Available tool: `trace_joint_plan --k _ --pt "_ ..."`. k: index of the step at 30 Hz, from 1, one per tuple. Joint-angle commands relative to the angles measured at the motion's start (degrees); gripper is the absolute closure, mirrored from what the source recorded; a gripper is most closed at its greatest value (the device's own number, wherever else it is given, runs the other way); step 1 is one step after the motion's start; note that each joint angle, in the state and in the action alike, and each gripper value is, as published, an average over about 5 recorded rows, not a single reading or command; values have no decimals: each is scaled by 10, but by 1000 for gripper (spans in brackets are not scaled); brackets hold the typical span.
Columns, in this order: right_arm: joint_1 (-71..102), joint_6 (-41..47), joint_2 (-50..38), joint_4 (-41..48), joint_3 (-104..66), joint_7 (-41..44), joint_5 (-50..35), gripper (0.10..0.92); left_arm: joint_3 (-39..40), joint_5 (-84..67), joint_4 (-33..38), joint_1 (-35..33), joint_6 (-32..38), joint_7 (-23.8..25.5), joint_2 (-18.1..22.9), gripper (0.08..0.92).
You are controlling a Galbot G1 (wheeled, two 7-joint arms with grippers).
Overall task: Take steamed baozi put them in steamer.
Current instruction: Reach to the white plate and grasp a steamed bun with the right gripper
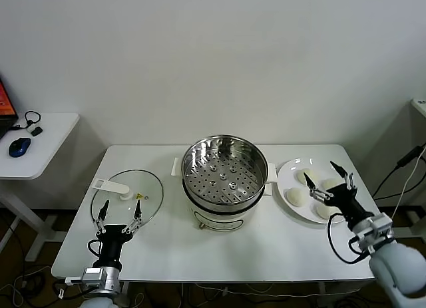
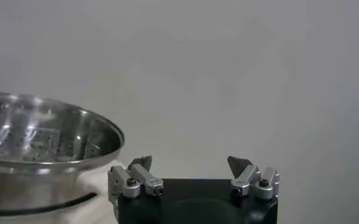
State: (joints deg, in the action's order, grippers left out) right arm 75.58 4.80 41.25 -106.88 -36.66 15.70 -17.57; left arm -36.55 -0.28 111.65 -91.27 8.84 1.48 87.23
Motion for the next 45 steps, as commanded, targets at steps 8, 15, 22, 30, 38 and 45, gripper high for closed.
trace_joint_plan --k 8,15,22,30,38,45 --pt "-328 -10 -206 177 230 259 72 203 8 0 -16 21 2 2 1 177" --pt "-576 -45 -179 291 483 367 107 203 10 0 -16 26 -1 2 1 177" --pt "-795 -70 -122 402 726 468 136 203 6 0 -16 31 -5 0 1 177" --pt "-890 -111 -11 550 843 515 212 203 5 -1 -11 37 -14 -2 1 177" --pt "-898 -132 95 692 837 518 285 203 5 -2 -6 37 -19 -3 2 177" --pt "-870 -137 135 740 817 512 319 203 3 -2 -5 36 -21 -4 2 177"
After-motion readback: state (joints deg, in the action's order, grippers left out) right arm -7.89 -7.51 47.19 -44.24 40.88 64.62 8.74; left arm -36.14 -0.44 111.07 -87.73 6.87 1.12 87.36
